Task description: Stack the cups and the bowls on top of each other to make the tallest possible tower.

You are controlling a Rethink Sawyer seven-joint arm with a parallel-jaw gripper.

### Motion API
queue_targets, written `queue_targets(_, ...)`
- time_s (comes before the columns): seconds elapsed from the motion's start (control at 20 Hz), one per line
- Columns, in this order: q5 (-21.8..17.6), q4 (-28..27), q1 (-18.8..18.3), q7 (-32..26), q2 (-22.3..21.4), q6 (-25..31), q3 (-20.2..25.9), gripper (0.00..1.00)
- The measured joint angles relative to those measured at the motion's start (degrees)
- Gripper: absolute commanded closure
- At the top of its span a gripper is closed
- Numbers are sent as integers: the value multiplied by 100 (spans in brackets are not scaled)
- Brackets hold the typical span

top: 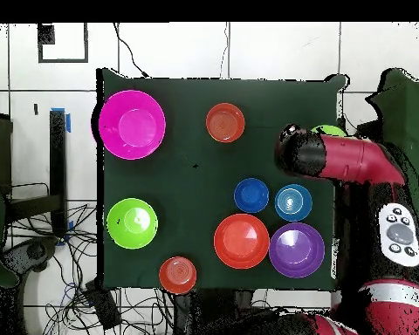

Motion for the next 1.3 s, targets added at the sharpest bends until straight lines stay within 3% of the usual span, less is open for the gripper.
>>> queue_targets(0.4,266,-743,379,0,131,952,149,100)
queue_targets(0.65,722,-1227,427,0,139,1558,404,100)
queue_targets(1.0,1182,-1882,379,0,168,2019,649,100)
queue_targets(1.3,1242,-2504,387,0,278,2212,660,100)
